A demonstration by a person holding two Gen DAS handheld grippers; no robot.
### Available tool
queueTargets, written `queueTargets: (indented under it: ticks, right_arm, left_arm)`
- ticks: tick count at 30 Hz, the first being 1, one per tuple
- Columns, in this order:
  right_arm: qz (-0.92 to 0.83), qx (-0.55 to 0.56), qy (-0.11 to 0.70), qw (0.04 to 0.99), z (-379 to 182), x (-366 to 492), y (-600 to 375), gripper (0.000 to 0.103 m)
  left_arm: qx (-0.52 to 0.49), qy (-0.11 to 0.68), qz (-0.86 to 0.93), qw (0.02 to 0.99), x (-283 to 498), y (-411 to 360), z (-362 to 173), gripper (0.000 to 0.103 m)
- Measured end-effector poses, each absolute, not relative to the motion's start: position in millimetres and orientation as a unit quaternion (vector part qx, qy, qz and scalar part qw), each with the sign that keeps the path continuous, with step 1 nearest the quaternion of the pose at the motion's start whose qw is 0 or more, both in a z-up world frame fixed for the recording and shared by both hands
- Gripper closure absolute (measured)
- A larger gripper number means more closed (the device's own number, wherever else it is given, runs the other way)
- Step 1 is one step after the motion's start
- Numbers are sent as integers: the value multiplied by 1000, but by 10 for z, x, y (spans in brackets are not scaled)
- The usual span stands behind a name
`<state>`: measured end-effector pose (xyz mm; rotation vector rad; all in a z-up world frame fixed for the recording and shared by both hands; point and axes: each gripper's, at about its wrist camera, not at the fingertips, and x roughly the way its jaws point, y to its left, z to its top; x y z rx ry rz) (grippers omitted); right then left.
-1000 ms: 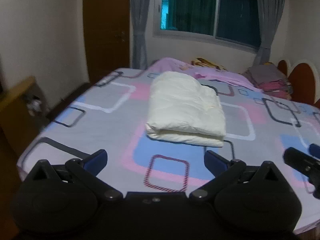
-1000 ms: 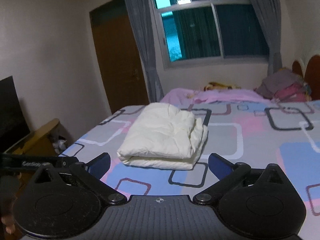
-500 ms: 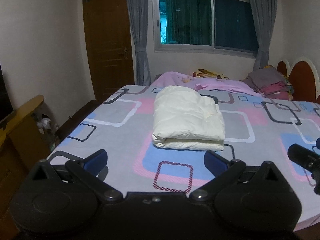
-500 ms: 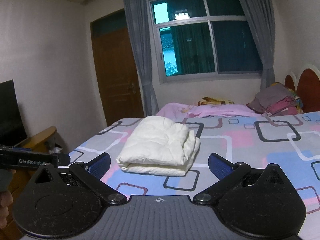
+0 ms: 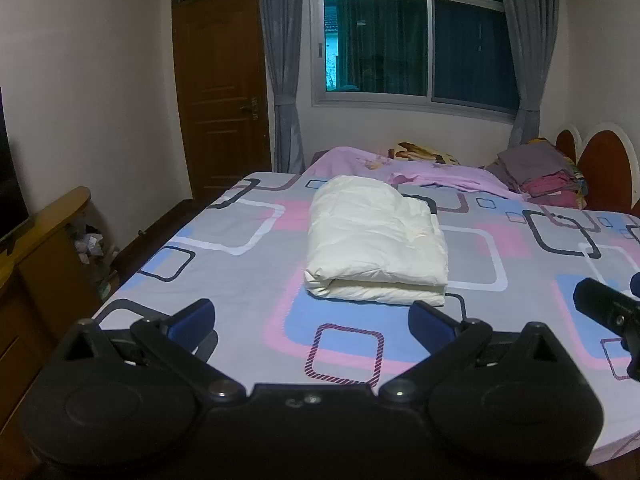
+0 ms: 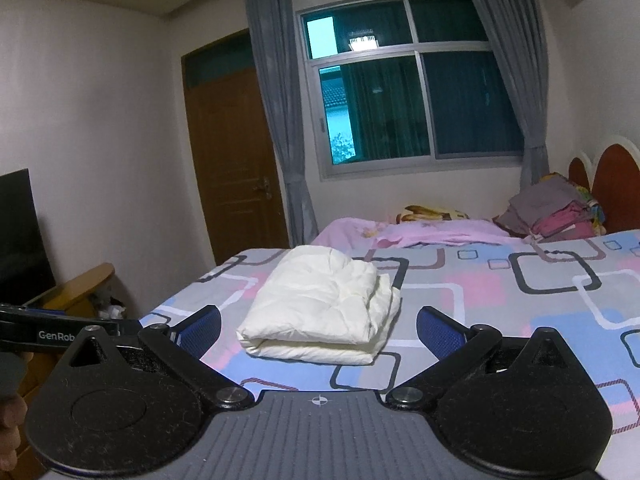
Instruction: Fold large clothes
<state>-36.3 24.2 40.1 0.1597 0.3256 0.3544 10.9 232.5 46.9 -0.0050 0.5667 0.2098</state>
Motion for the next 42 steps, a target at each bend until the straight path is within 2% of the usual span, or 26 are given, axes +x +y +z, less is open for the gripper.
queueTargets:
  ticks: [42]
  right_arm:
    - [178, 83, 185, 963, 344, -175, 144, 0]
  left_arm:
    - [-5, 299, 110, 948, 279, 2268, 418, 0]
